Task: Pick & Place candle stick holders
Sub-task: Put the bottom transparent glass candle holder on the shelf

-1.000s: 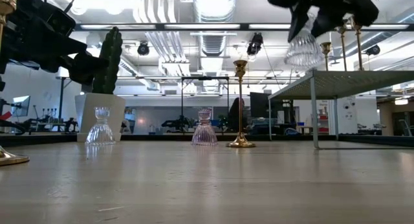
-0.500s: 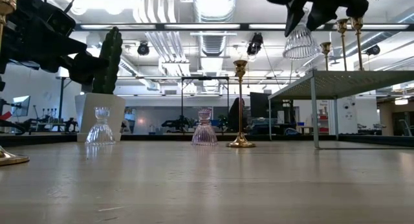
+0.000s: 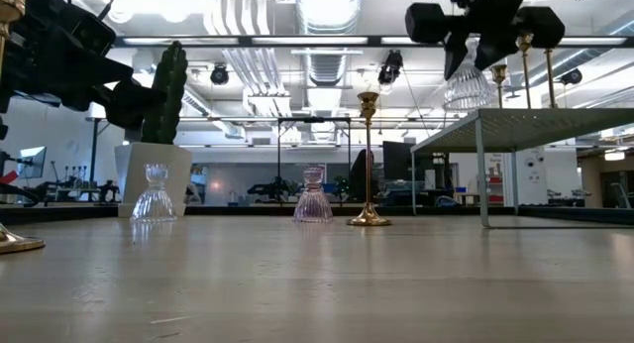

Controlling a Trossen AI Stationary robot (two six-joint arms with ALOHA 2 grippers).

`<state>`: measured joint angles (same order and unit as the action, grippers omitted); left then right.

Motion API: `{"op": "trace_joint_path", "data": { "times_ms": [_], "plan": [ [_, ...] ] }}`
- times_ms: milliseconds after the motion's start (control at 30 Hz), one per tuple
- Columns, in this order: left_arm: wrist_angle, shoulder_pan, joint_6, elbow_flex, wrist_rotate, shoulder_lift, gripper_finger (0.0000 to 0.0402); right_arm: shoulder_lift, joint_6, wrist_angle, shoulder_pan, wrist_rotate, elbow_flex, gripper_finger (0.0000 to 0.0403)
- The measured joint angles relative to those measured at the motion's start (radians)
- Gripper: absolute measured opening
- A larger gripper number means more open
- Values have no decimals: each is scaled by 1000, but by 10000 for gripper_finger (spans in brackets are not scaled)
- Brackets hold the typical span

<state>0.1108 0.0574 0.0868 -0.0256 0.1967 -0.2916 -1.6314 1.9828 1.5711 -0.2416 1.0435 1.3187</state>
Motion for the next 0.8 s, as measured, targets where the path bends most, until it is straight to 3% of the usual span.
{"op": "trace_joint_path", "data": {
  "times_ms": [367,800],
  "plan": [
    [0,0,0,0,0,0,294,4,152,10,6,16,-102,119],
    [0,0,0,0,0,0,294,47,117,-6,33,11,-109,119]
  ]
}}
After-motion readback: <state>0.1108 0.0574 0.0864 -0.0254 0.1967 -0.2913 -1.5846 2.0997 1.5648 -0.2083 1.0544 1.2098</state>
